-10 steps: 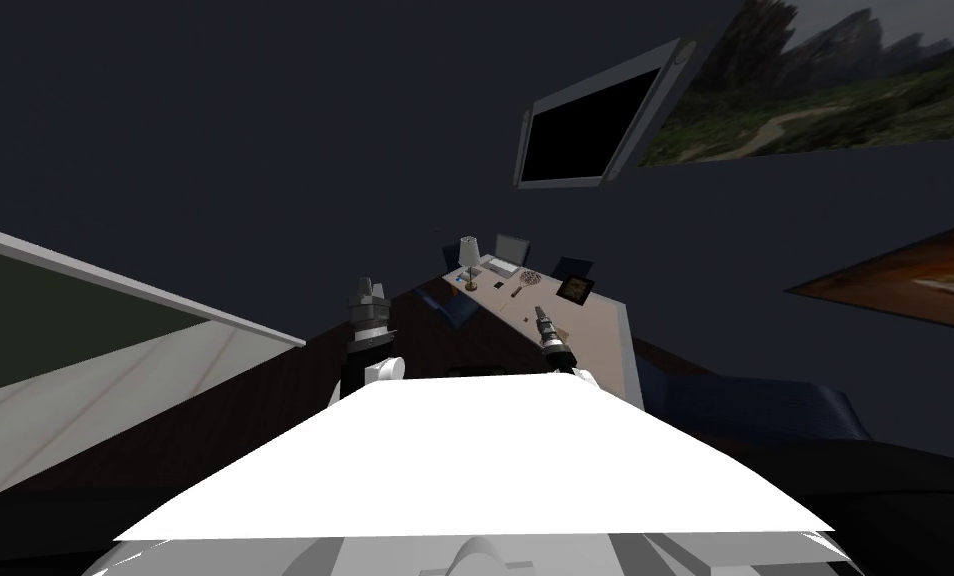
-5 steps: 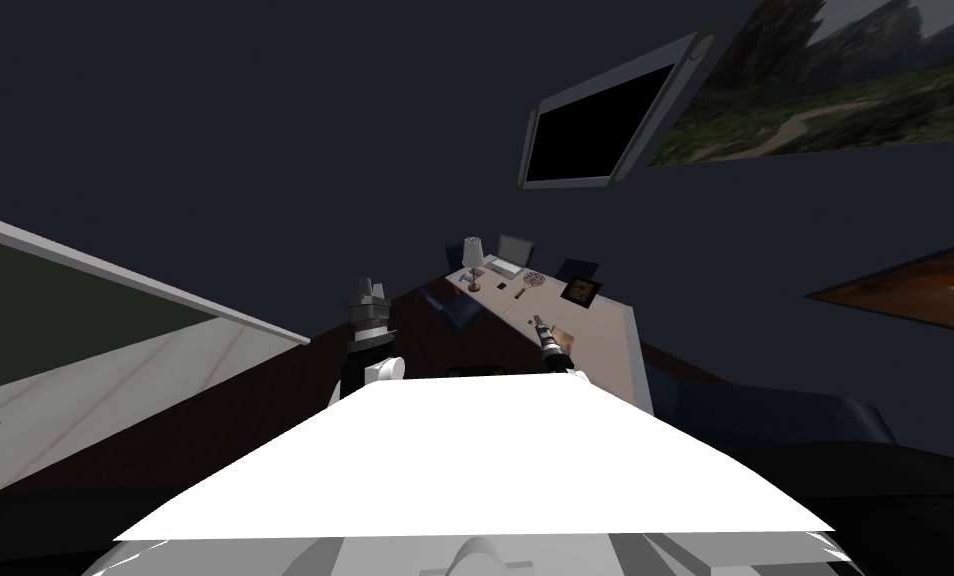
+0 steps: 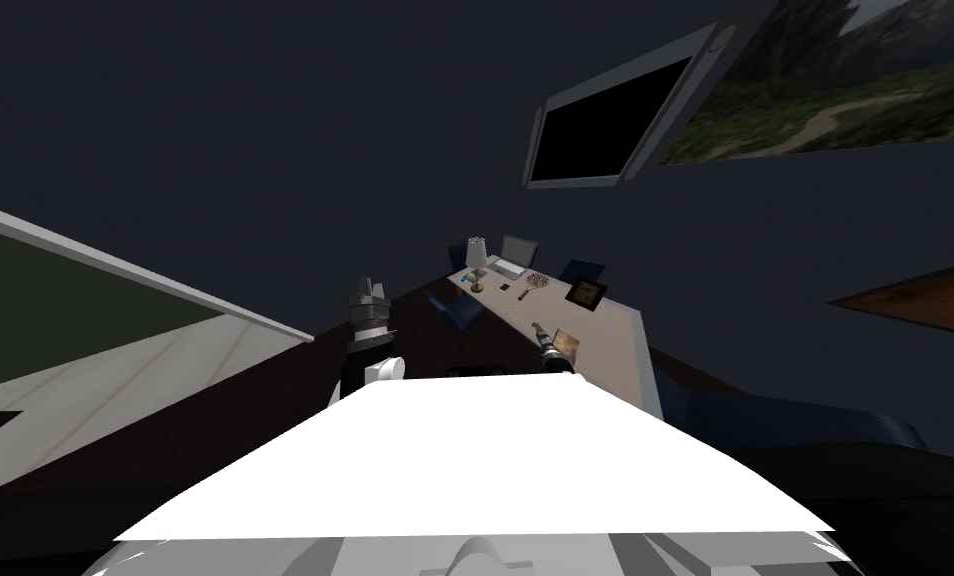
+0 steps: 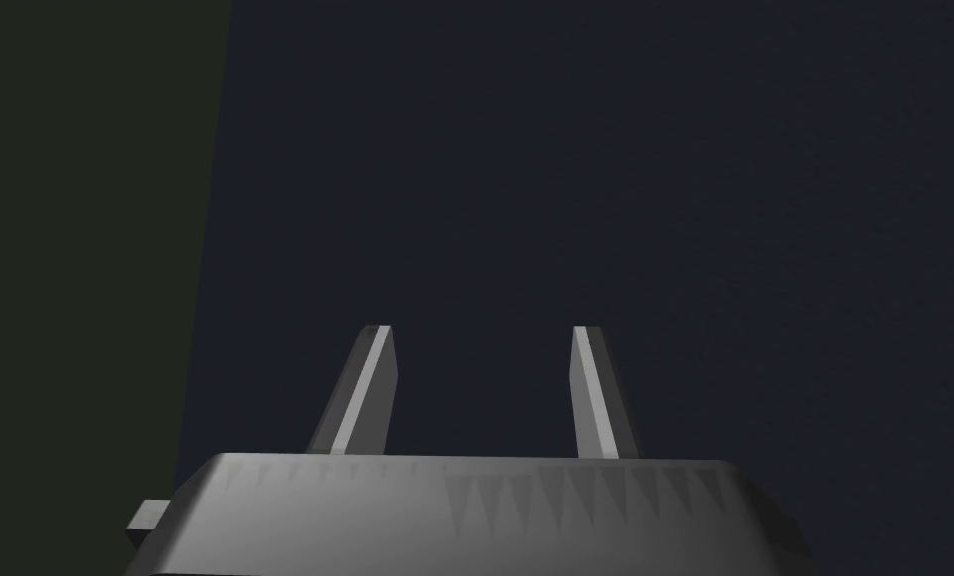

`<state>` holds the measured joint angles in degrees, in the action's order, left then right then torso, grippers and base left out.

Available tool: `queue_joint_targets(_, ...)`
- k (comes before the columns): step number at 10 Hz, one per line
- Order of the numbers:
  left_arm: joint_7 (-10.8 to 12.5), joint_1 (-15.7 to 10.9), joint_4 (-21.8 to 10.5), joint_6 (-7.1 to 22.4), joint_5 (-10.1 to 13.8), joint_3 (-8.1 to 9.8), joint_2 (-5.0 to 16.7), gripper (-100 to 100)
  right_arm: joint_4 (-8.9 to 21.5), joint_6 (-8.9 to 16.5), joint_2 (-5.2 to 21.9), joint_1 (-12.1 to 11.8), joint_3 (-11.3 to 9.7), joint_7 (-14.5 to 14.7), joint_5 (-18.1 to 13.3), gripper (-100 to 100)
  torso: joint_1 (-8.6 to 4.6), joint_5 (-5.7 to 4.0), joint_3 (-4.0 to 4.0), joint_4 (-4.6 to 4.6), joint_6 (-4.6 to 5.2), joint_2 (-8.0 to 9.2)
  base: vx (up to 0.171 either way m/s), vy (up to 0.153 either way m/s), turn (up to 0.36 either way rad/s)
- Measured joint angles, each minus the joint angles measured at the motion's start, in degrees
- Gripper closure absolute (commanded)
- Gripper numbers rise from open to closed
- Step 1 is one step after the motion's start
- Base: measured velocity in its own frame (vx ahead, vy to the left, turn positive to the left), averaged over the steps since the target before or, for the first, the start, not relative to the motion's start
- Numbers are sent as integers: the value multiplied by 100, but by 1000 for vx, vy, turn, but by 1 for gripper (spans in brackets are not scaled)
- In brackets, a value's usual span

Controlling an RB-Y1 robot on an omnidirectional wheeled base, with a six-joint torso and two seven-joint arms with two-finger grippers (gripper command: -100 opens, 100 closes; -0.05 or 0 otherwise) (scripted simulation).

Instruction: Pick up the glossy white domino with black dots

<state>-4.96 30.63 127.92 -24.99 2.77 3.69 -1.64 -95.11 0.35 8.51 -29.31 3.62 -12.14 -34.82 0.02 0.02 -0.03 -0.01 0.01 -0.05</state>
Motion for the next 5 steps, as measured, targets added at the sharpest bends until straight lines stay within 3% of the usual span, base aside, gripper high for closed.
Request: queue_joint_targets(5, 0, 0, 0, 0, 0, 0, 0, 0, 678, 554, -4, 101, -6, -185, -673, -100, 2, 0, -5, -2, -2, -9, 38, 16, 59)
